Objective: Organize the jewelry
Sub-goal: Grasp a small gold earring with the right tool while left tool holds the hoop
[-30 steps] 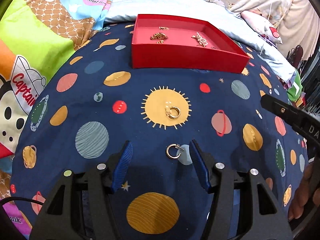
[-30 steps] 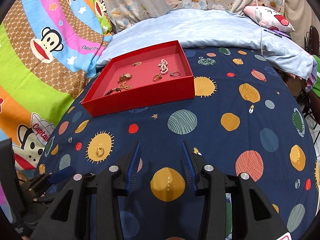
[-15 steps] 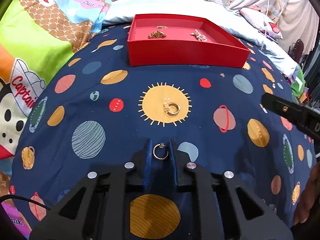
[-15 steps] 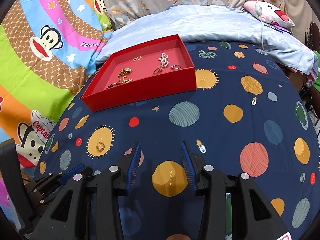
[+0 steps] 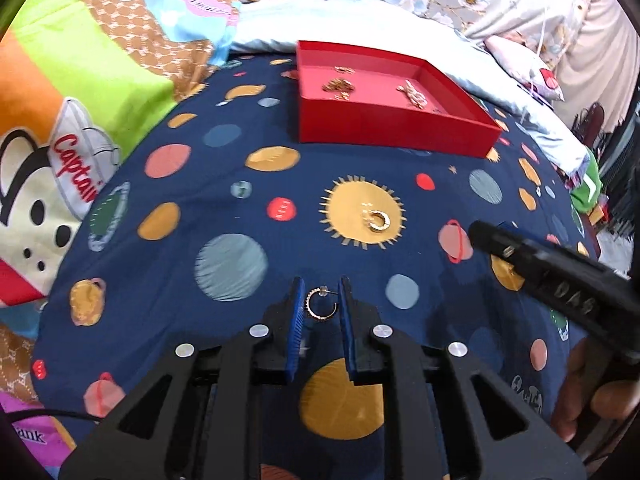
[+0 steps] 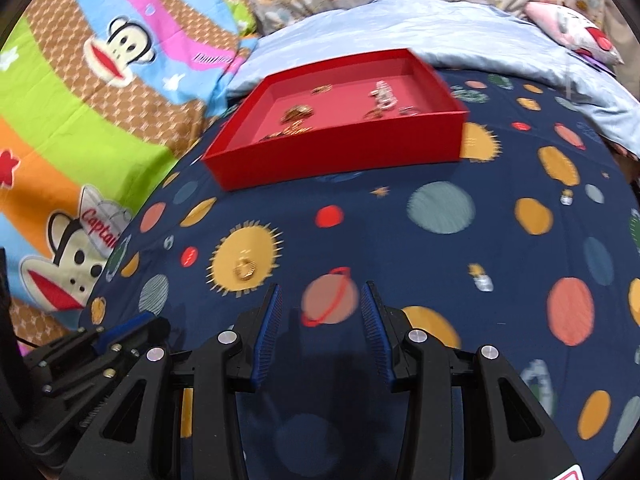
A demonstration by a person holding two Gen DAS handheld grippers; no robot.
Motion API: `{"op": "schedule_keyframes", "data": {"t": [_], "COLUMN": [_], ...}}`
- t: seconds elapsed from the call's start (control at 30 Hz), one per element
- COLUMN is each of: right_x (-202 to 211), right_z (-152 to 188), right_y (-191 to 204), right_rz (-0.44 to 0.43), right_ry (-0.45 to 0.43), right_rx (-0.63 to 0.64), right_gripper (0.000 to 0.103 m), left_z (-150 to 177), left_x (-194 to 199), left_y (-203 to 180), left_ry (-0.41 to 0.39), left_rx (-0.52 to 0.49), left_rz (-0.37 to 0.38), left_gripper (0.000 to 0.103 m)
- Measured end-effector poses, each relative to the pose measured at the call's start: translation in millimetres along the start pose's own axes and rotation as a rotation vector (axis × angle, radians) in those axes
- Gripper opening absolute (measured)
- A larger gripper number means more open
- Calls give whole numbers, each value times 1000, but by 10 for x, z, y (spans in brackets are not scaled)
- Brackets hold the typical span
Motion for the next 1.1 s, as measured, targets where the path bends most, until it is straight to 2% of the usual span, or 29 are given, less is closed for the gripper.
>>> {"op": "schedule_keyframes", "data": {"t": [0.37, 0.47, 0.6, 0.73, 0.8, 1.1], "right_x": [-456, -510, -545, -564, -570, -537], "right_z": [40, 29, 35, 42, 42, 59], "right_y": [501, 542, 604, 632, 637, 610], "right_rz": [-11, -4, 9, 26, 37, 40], "right_ry": [58, 61, 56, 46, 41, 40], "right_rx": [119, 135, 168, 190, 198, 187], "right_gripper": [40, 37, 26, 23, 17, 16], "left_z": [26, 23, 20, 12, 10, 3], "left_x": [70, 73, 66, 54, 57, 78], "left_y": [244, 282, 330, 351, 356, 337], "left_ry": [4, 3, 5, 8, 5, 4], "left_rx": [49, 54, 63, 69, 71, 67], "left_rz": [-12, -21, -20, -16, -15, -17], "left_gripper": [16, 16, 16, 16, 16, 16]}}
Point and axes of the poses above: each gripper's, at about its wrist camera, not at the fingertips, and x roughly against the way its jaws point, y to its left, z to its underside, the point moved 1 cm from there along -x, roughly the way its jaws point, and after that the axes turned 14 degrees about -x, right-handed, at the moved point
